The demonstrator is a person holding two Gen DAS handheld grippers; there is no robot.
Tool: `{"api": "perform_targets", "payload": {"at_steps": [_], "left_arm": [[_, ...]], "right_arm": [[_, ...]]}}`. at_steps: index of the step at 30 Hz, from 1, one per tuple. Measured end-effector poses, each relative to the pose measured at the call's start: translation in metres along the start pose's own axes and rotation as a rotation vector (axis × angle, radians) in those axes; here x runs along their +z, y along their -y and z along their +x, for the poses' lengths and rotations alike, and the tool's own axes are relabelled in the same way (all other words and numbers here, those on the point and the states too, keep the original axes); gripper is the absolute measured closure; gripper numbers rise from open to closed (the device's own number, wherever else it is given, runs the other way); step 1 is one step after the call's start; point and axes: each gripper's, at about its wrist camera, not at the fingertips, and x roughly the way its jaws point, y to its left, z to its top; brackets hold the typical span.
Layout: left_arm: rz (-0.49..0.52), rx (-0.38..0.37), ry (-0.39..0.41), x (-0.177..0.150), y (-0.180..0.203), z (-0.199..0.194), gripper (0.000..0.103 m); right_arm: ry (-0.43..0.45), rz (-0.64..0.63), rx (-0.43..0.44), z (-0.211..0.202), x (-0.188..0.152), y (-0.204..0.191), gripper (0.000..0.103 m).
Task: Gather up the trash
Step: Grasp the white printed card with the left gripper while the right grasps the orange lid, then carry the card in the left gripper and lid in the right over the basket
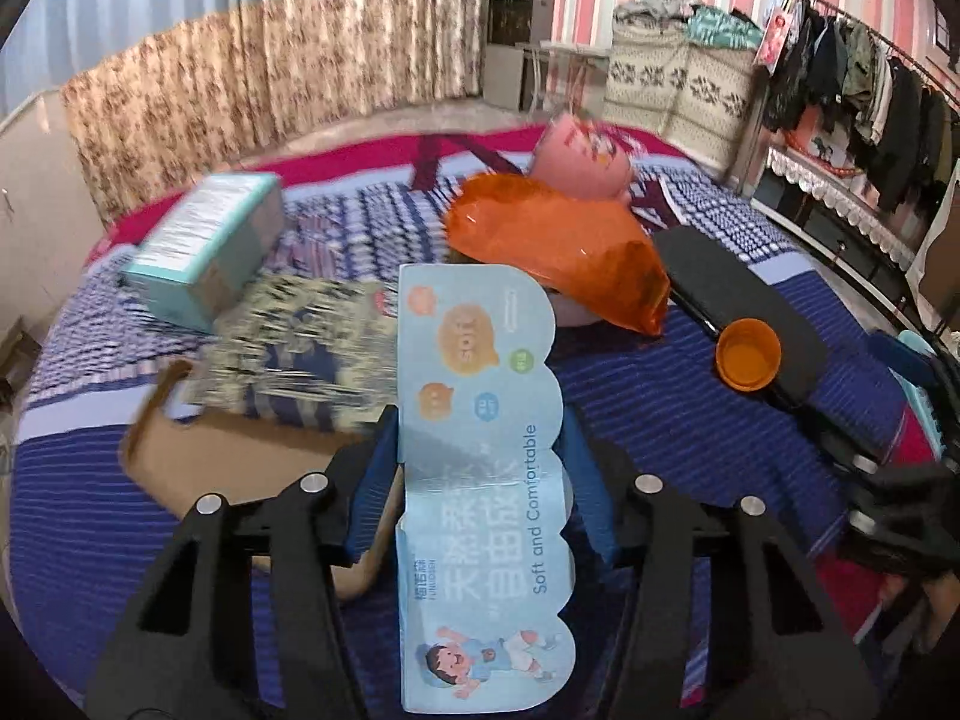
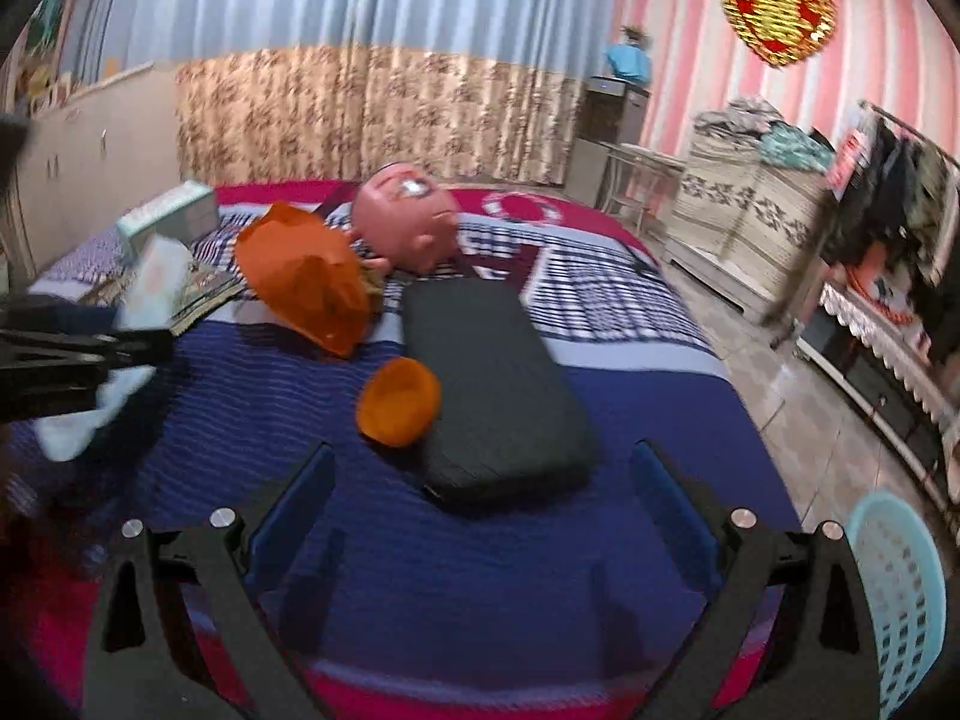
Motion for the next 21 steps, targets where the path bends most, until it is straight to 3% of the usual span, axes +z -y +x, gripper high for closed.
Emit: {"api": "perform_targets", "payload": {"at_steps": [6,12,15,21], "left_arm": [[0.006,0.052,0.053,-0.007,-0.024,-0.024,0.051],[-0.037,0.054,0.059,-0.008,-0.041,-0.031,0.051],[-0.041,0.052,0.063,-0.005,-0.042,-0.032,0.051],[-0.035,0.034,0.091,-0.001,-0.029,-0.04,0.051]], "right_arm": [[-0.063,-0.095,-0.013,0.028,0.012,-0.026,0.027],[-0.077,-0.185,-0.053,0.034,0.015,-0.044,0.062],[-0.044,-0.17,-0.032,0.022,0.015,-0.041,0.063],[0.001,0.007,0.066,-0.014,0.011,-0.001,0.063]]}}
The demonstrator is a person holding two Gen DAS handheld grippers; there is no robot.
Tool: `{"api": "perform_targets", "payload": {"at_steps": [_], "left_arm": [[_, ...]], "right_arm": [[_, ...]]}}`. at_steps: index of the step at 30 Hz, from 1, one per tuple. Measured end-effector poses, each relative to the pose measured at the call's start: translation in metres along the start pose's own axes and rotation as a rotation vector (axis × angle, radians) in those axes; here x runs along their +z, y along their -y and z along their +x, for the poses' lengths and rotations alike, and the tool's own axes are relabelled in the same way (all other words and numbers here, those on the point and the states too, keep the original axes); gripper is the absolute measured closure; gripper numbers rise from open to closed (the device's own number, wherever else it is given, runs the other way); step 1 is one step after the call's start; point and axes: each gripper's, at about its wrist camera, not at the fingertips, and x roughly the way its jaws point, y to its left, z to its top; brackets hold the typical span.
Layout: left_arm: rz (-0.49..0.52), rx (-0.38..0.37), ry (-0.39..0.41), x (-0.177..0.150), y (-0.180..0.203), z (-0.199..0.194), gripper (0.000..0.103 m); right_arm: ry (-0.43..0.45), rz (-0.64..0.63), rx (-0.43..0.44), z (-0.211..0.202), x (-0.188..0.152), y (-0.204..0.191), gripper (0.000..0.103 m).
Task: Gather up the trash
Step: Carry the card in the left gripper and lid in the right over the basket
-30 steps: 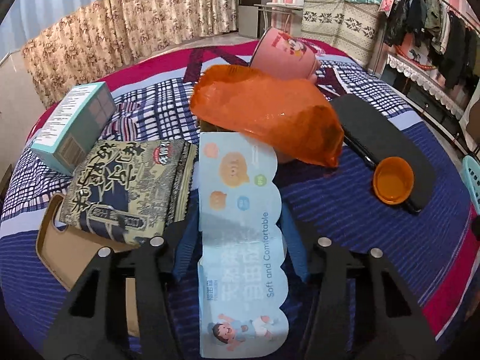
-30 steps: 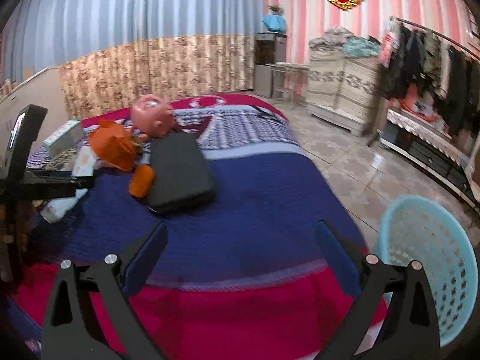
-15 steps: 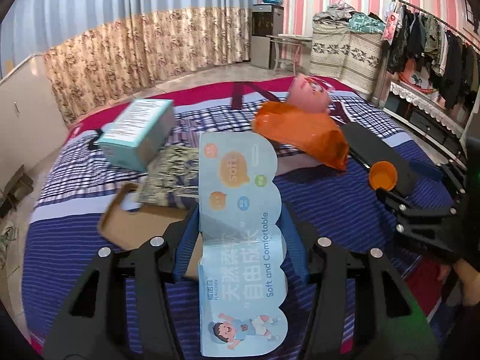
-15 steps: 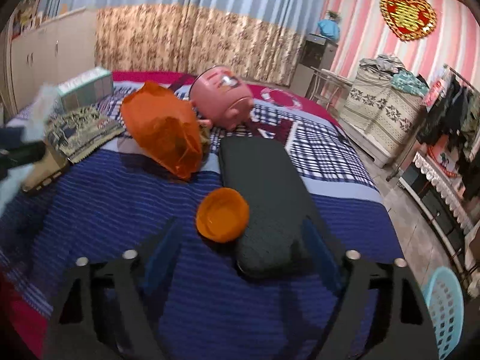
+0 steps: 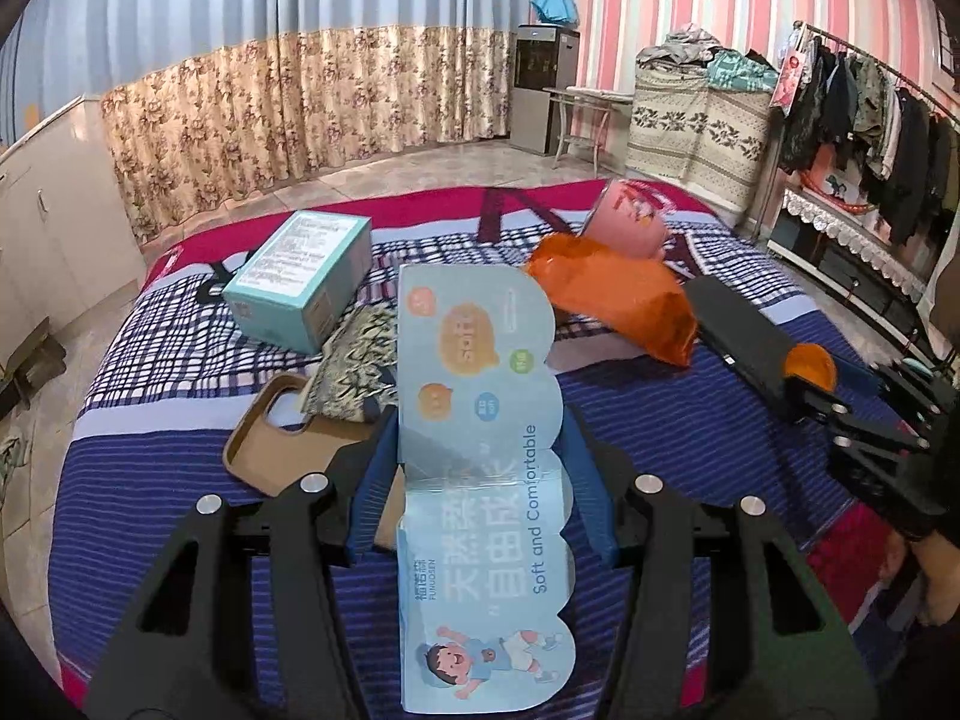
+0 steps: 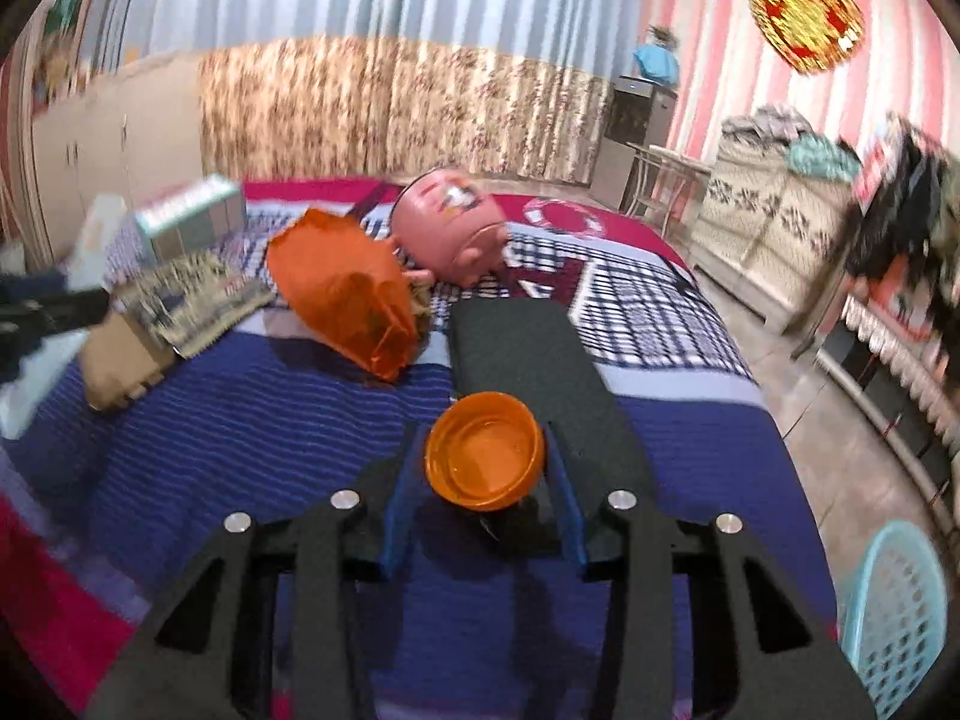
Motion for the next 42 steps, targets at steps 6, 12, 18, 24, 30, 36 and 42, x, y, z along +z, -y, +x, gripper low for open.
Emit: {"api": "perform_targets", "payload": {"at_steps": [6,12,18,24,30,36,42], "left_arm": [[0.03,-0.036,0.044,0.006,0.034,-0.01,0.051],[0.075,-0.097,0.073,0.008,0.084,-0.017,0.051],[0.136,-0.153,0.08,0.006,0.139,-0.017,0.051],[0.172,-0.199,0.095,0.007,0.18,-0.022,0.051],[0.191,-0.248,0.103,0.009,0.226,-0.025,0.051],[0.23,-0.283,0.097,0.007,0.265,-0.023,0.051],[0.263,-0.313,0.097,0.003,0.297,-0.023,0.051]], "right_arm": [[0.034,0.117,-0.012,-0.049,-0.022,0.053,0.063],[0.059,0.216,-0.082,-0.096,-0.05,0.106,0.063],[0.065,0.277,-0.17,-0.122,-0.079,0.157,0.063],[0.095,0.37,-0.219,-0.132,-0.096,0.194,0.063],[0.099,0.439,-0.258,-0.137,-0.113,0.219,0.063],[0.104,0.49,-0.299,-0.14,-0.125,0.243,0.063],[0.107,0.522,-0.322,-0.142,-0.133,0.254,0.063]]}}
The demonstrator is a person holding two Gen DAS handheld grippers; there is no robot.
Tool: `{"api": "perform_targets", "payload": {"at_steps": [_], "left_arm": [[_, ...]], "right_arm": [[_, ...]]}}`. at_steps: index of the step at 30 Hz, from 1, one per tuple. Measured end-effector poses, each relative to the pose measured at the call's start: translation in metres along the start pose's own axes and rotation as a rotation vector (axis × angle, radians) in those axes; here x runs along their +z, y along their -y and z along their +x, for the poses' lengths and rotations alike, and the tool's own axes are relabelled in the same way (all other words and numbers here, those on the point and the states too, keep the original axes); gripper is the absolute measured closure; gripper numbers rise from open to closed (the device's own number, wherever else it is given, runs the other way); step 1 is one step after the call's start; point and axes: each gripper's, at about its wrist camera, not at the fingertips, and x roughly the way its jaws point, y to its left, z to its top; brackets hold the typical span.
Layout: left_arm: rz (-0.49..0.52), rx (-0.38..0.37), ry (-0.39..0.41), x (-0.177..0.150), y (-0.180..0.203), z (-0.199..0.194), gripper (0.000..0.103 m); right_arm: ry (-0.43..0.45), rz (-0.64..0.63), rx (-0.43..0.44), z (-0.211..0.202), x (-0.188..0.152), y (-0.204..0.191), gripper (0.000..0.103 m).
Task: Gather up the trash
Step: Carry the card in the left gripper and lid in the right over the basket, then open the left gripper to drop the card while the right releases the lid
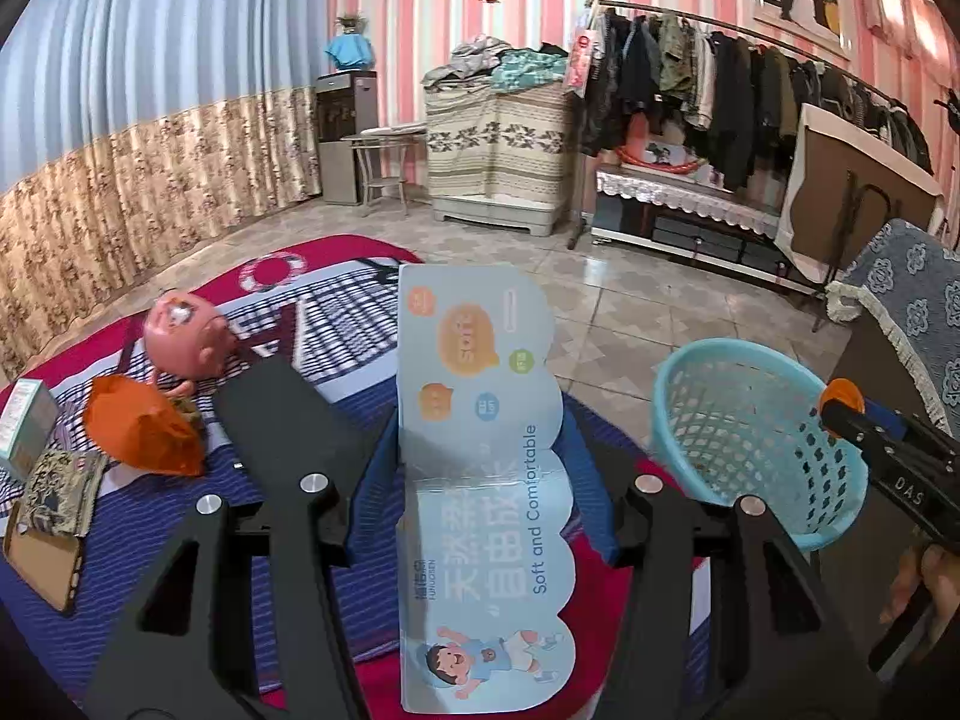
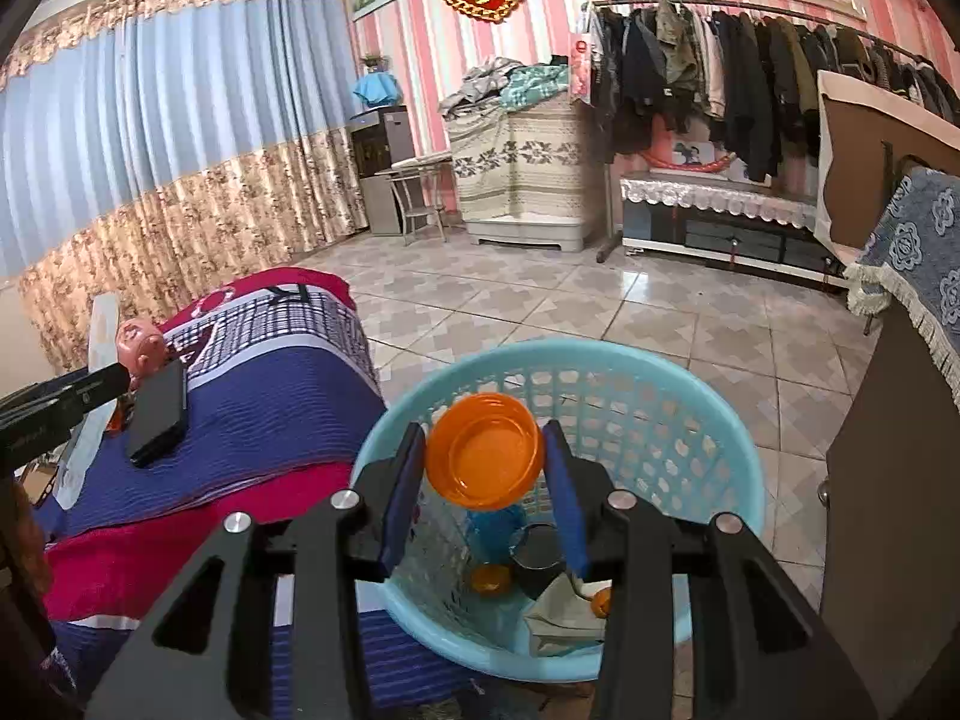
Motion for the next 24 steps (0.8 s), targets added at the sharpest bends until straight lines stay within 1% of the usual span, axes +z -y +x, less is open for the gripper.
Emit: {"api": "perform_targets", "payload": {"at_steps": [8,14,17,24], "left_arm": [[0.033,-0.035,-0.004,0.007,0.03,0.009,0.051],[0.049,-0.063,-0.014,0.009,0.049,0.019,0.051],[0.075,-0.074,-0.015,0.012,0.063,0.026,0.05],[0.087,-0.136,-0.024,0.02,0.093,0.046,0.051]], "right_arm": [[-0.017,0.019,-0.027,0.007,-0.001,0.016,0.063],[-0.01,0.056,-0.054,0.007,-0.003,0.03,0.063],[-0.003,0.074,-0.071,0.007,-0.003,0.036,0.063],[-0.012,0.09,-0.098,0.016,-0.004,0.046,0.063]]}}
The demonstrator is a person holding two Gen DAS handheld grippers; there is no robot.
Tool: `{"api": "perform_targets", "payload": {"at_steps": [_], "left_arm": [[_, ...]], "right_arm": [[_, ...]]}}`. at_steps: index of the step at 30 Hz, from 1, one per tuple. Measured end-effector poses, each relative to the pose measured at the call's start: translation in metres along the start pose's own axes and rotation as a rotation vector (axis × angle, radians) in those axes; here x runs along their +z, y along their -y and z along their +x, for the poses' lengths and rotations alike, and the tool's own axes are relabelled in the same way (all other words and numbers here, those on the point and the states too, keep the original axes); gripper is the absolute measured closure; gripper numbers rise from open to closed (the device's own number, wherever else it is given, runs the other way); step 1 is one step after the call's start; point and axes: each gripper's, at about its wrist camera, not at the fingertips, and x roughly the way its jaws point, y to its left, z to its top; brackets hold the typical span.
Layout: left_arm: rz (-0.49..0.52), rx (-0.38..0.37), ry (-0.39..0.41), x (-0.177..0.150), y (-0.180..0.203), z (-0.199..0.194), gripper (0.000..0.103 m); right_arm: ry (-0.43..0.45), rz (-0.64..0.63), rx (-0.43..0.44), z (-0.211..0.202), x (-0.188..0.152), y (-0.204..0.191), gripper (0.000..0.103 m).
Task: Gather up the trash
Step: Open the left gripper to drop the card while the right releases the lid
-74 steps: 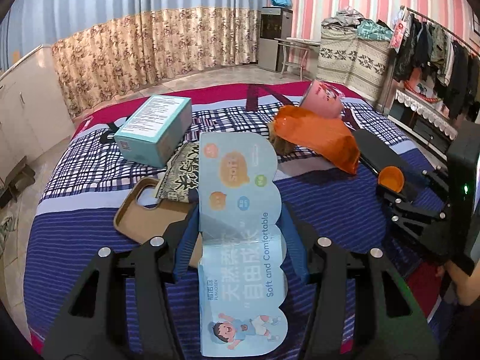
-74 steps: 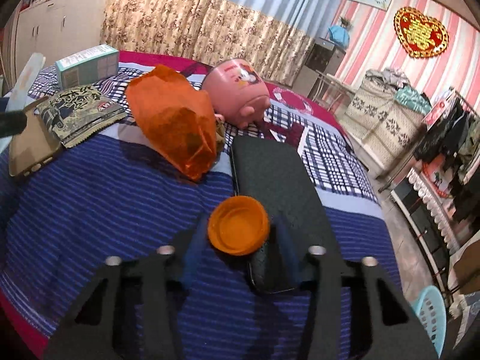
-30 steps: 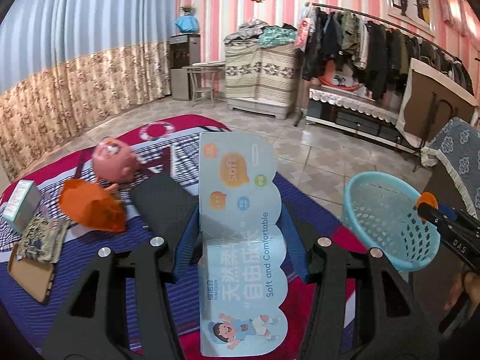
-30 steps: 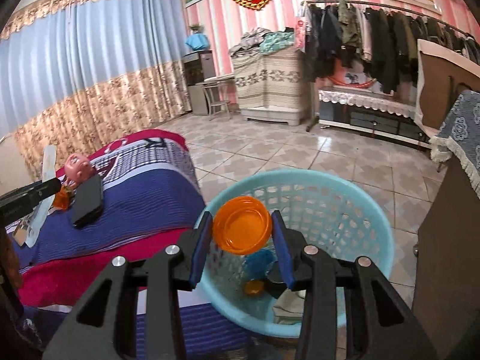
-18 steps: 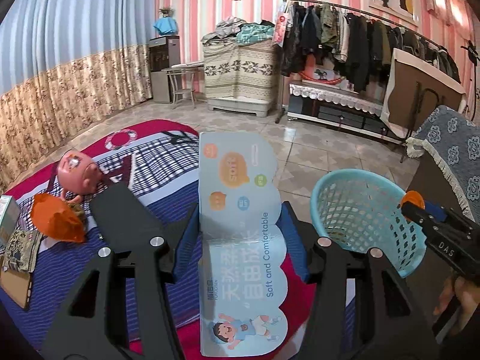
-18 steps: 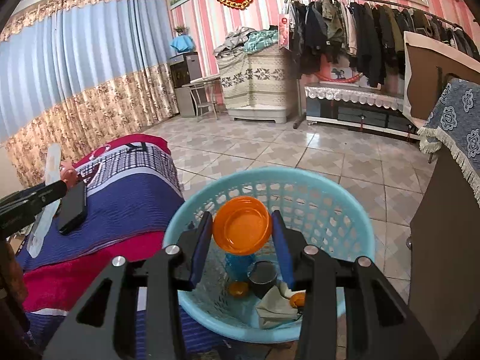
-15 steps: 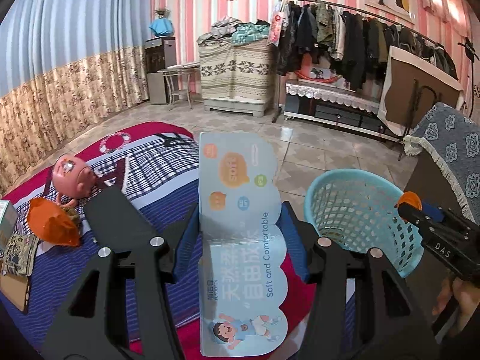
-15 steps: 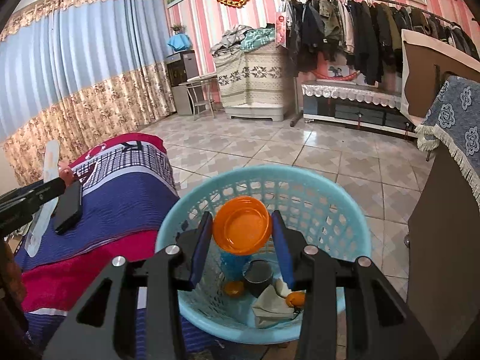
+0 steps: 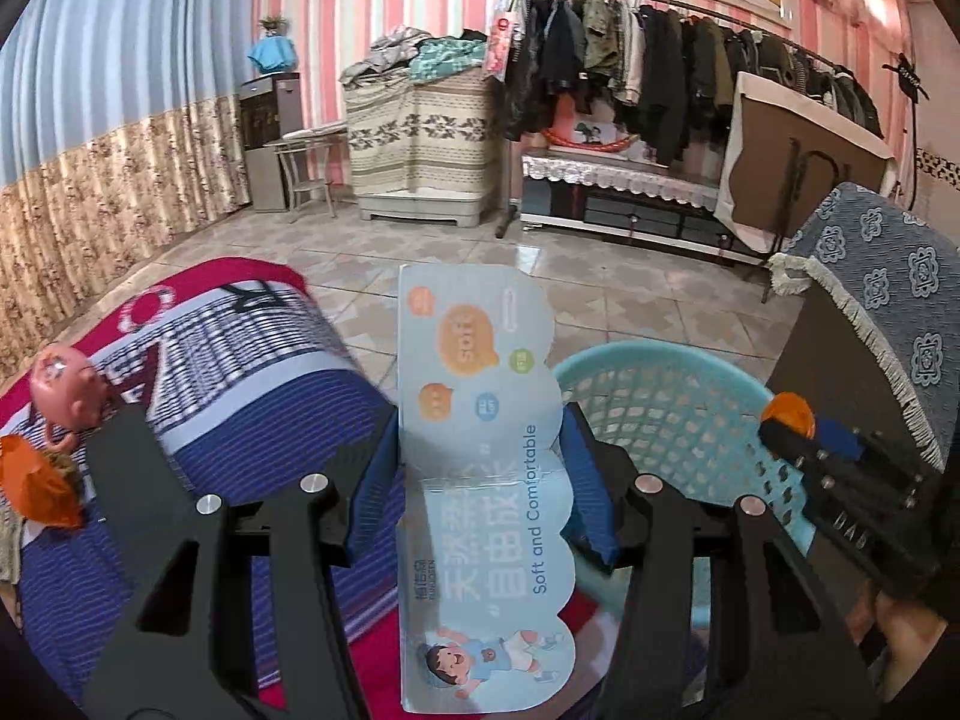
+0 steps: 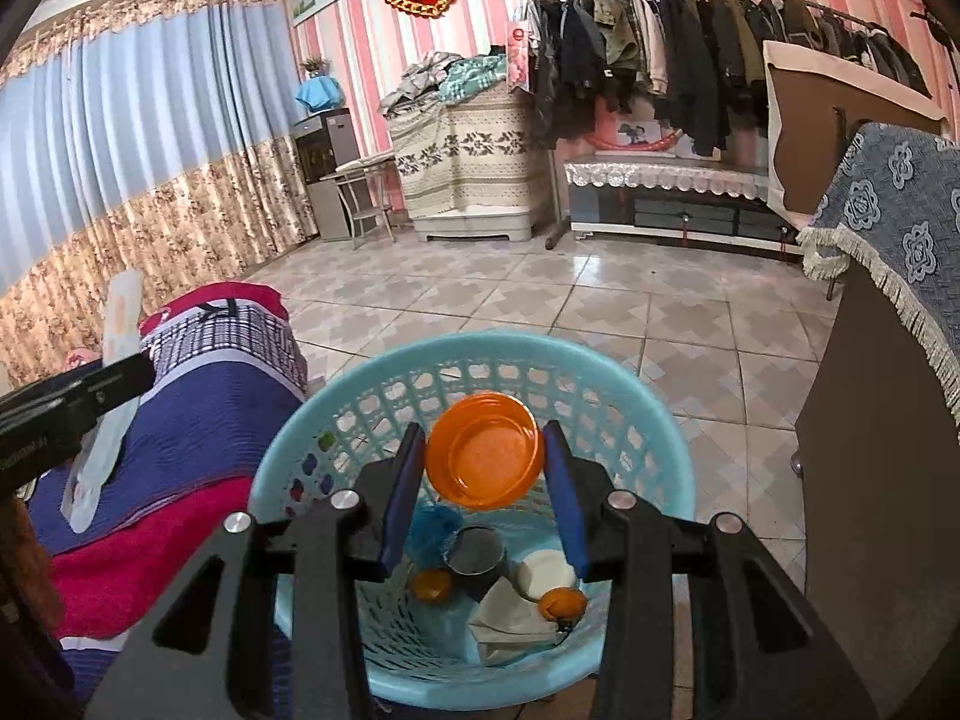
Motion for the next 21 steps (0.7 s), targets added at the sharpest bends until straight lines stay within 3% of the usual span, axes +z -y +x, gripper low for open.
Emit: {"api": "perform_targets", "payload": {"at_steps": [9,16,21], "left_arm": [[0.038,-0.073,0.012,0.016,0.044,0.03,0.05],[0.092,-0.084,-0.006,0.012,0.071,0.063,0.05],[0.074,-0.082,-0.019,0.014,0.067,0.072,0.034]], "right_arm": [[0.012,0.05,-0.055,0.001,0.001,0.031,0.063],[0.012,0.076,-0.056,0.006,-0.001,0.043,0.063],[-0.005,0.058,-0.049,0.012,-0.001,0.037,0.063]]}}
